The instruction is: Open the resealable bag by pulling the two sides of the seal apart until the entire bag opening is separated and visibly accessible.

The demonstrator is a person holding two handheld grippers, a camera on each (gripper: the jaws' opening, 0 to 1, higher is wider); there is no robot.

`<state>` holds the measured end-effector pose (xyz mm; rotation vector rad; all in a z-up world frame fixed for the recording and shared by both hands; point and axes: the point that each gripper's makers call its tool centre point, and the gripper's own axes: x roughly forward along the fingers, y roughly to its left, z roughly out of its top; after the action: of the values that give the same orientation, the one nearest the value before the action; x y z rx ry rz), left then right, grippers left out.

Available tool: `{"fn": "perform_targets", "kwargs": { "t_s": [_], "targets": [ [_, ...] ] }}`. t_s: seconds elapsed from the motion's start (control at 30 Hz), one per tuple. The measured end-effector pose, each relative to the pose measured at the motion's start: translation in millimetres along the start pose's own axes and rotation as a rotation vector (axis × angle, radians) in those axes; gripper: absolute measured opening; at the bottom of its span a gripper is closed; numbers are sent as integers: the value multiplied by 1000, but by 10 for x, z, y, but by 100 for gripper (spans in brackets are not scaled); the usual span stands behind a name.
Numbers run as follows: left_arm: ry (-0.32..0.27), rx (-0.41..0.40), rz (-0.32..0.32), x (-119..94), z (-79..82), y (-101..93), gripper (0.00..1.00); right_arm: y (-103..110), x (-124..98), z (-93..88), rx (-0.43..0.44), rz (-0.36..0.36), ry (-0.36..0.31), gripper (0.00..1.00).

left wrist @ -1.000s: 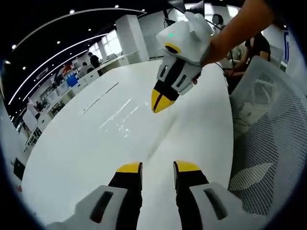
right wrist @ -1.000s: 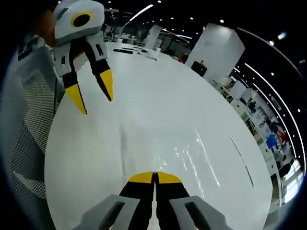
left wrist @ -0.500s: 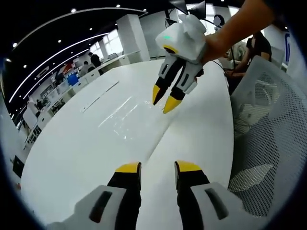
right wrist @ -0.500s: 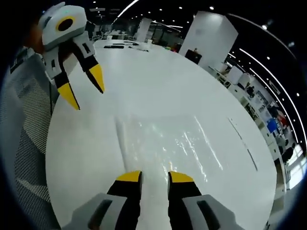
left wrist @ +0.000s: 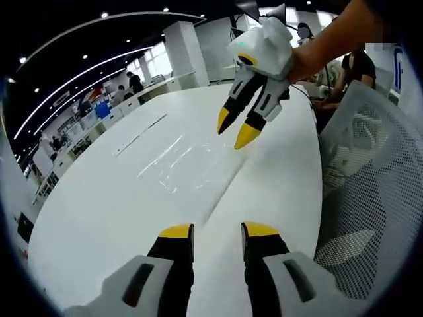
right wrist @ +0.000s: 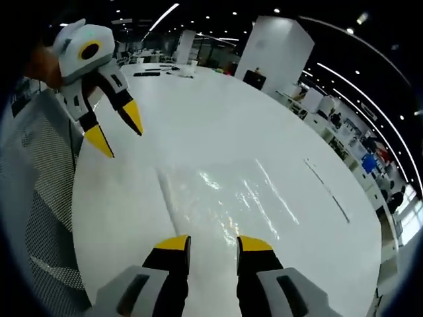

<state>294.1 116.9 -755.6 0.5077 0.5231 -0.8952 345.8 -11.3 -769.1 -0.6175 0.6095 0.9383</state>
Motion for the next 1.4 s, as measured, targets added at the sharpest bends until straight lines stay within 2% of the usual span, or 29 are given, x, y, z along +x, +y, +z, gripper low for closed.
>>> {"fn": "perform_targets", "kwargs": {
  "t_s": [0.13, 0.27, 0.33, 0.5, 0.63, 0.73, 0.87, 1.0, 1.13, 1.27, 1.4],
  "targets": [
    [-3, -11, 1, -15, -21, 1, 27, 41, -65, -32, 45, 3, -11, 42],
    [-7, -26, 4, -29, -29, 7, 29, 58, -126, -35, 112, -9, -41, 48],
    [-5, -46, 7, -37, -47, 18, 32, 67, -149, -32, 151, -17, -53, 54],
    [10, -87, 23, -75, -102, 65, 45, 132, -218, -32, 209, -19, -82, 67],
    [22, -180, 54, -132, -163, 130, 62, 206, -280, -47, 264, -17, -103, 77],
    [-2, -203, 62, -183, -159, 144, 67, 170, -340, -44, 262, -72, -117, 91],
    [-4, -242, 78, -216, -201, 174, 84, 172, -422, -18, 315, -85, -151, 95],
    [14, -267, 76, -247, -241, 174, 90, 186, -490, -18, 365, -87, -173, 100],
    [23, -275, 86, -304, -251, 140, 99, 223, -554, -61, 400, -85, -178, 100],
    [43, -280, 83, -348, -290, 54, 99, 289, -622, -117, 440, -91, -183, 100],
    [38, -216, 72, -365, -304, -62, 99, 364, -636, -200, 450, -89, -174, 100]
  ]
}}
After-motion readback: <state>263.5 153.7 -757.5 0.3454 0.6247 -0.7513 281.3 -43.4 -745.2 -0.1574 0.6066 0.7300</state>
